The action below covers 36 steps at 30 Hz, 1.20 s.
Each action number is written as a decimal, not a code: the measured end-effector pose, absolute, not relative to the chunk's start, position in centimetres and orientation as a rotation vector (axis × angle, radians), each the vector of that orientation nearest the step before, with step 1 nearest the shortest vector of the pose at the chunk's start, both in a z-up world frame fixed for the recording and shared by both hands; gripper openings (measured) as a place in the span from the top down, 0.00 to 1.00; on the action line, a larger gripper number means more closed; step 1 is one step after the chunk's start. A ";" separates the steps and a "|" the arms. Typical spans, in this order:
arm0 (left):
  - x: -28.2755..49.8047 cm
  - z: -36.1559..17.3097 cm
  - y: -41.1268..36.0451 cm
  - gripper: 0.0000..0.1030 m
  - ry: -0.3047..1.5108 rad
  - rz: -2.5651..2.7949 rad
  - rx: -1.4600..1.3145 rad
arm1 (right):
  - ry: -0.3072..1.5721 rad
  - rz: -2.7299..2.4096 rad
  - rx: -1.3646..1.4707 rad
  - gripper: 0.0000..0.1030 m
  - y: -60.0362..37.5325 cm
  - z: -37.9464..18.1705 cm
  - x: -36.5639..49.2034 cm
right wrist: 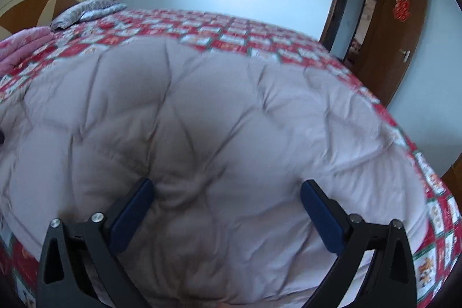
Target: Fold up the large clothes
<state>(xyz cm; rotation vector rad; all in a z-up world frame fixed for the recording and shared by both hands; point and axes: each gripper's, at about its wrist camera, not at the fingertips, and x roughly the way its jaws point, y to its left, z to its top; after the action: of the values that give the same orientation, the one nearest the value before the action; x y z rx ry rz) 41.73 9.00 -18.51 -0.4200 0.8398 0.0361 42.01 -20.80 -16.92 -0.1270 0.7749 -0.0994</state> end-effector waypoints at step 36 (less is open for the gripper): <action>35.7 -7.0 10.4 0.78 0.376 -0.070 0.016 | 0.815 -0.141 -0.030 0.14 -23.4 -17.4 40.3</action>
<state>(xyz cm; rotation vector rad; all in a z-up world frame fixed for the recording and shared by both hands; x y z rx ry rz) 35.67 10.43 -6.98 0.0160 0.3764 -0.0697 40.31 -23.41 -17.36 -0.0302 0.8151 -0.1414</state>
